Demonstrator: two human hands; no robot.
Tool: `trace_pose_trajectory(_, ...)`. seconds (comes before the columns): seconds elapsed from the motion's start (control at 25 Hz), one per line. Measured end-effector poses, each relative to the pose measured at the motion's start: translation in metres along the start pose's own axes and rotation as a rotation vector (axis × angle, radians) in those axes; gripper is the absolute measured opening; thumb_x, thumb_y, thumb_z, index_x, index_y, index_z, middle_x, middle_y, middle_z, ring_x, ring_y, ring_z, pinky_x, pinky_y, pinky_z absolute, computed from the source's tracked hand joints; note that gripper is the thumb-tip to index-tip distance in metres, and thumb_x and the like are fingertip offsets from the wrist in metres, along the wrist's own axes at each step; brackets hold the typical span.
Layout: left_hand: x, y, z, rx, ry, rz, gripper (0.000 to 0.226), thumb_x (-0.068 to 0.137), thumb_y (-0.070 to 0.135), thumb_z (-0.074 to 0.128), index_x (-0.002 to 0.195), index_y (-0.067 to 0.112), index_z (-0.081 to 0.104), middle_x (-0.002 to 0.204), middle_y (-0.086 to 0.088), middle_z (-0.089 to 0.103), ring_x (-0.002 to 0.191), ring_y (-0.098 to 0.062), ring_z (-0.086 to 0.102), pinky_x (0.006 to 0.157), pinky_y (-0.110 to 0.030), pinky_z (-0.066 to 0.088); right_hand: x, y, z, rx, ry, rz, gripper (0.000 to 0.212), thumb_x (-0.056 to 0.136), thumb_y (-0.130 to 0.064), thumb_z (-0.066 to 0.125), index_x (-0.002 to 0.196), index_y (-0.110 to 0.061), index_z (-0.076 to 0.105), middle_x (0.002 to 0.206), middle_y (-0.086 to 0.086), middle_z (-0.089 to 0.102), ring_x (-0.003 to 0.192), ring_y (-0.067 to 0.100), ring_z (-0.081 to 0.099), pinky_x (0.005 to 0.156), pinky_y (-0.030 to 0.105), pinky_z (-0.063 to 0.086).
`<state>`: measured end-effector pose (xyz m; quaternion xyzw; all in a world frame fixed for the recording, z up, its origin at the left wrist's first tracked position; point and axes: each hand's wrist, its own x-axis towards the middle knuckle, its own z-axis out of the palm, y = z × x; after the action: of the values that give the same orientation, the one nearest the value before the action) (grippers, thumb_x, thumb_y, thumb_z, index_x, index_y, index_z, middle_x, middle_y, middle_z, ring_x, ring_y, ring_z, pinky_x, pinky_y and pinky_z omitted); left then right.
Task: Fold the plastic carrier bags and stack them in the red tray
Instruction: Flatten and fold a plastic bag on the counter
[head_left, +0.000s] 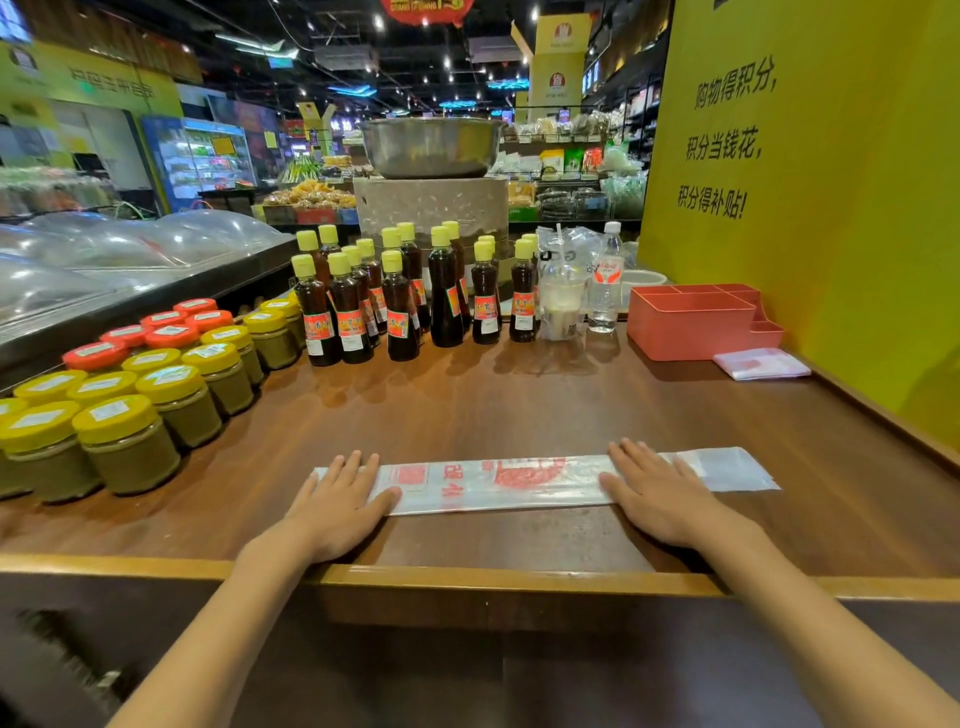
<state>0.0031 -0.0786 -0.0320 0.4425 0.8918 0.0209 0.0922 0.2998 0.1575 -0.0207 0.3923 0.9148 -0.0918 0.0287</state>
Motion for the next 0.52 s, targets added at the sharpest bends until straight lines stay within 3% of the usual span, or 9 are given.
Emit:
trace_pose_trajectory(0.16, -0.002, -0.004, 0.001, 0.021, 0.045, -0.026, 0.071, 0.102, 0.061, 0.016, 0.16, 0.024, -0.002, 0.168, -0.004, -0.005, 0.154, -0.022, -0.005, 0.125, -0.044, -0.001, -0.005, 0.025, 0.001, 0.039, 0.036, 0.091, 0.064, 0.107, -0.051, 0.014, 0.161, -0.02, 0.0, 0.169, -0.003, -0.007, 0.155, 0.012, -0.006, 0.125, 0.046, -0.004)
trace_pose_trajectory(0.24, -0.004, -0.001, 0.002, 0.019, 0.116, -0.032, 0.072, 0.101, 0.063, 0.021, 0.16, 0.024, 0.007, 0.168, -0.002, 0.002, 0.154, -0.021, 0.0, 0.124, -0.045, 0.001, -0.005, 0.024, 0.004, 0.058, 0.167, 0.07, 0.067, 0.106, -0.051, 0.024, 0.162, -0.021, 0.002, 0.169, -0.003, -0.008, 0.155, 0.015, -0.003, 0.125, 0.046, -0.001)
trace_pose_trajectory(0.32, -0.006, 0.0, -0.001, 0.027, 0.237, -0.044, 0.072, 0.099, 0.063, 0.032, 0.158, 0.023, 0.022, 0.166, -0.002, 0.014, 0.153, -0.021, 0.011, 0.123, -0.045, 0.007, -0.011, 0.021, 0.002, 0.151, 0.346, -0.079, 0.06, 0.103, -0.043, 0.044, 0.157, -0.026, 0.023, 0.167, -0.002, 0.014, 0.152, 0.019, 0.018, 0.123, 0.044, 0.015)
trace_pose_trajectory(0.4, -0.013, 0.003, -0.004, 0.063, 0.392, -0.027, 0.062, 0.098, 0.057, 0.044, 0.148, 0.02, 0.042, 0.158, -0.005, 0.035, 0.145, -0.023, 0.031, 0.118, -0.041, 0.026, -0.018, 0.013, -0.002, 0.269, 0.343, -0.262, 0.029, 0.1, -0.038, 0.052, 0.129, -0.04, 0.049, 0.142, -0.011, 0.05, 0.13, 0.013, 0.048, 0.111, 0.037, 0.038)
trace_pose_trajectory(0.44, -0.017, 0.007, -0.005, 0.055, 0.473, 0.001, 0.052, 0.097, 0.051, 0.05, 0.138, 0.019, 0.051, 0.149, -0.005, 0.047, 0.135, -0.022, 0.043, 0.109, -0.037, 0.037, -0.021, 0.009, -0.002, 0.28, 0.29, -0.297, 0.02, 0.101, -0.041, 0.051, 0.12, -0.043, 0.053, 0.132, -0.017, 0.055, 0.12, 0.007, 0.052, 0.105, 0.034, 0.043)
trace_pose_trajectory(0.52, -0.026, 0.025, -0.006, -0.074, 0.586, 0.087, 0.031, 0.096, 0.038, 0.055, 0.12, 0.019, 0.061, 0.128, -0.002, 0.059, 0.114, -0.018, 0.053, 0.089, -0.03, 0.044, -0.025, 0.003, -0.003, 0.235, 0.239, -0.279, 0.025, 0.102, -0.046, 0.046, 0.124, -0.041, 0.056, 0.135, -0.019, 0.055, 0.118, 0.003, 0.05, 0.103, 0.027, 0.04)
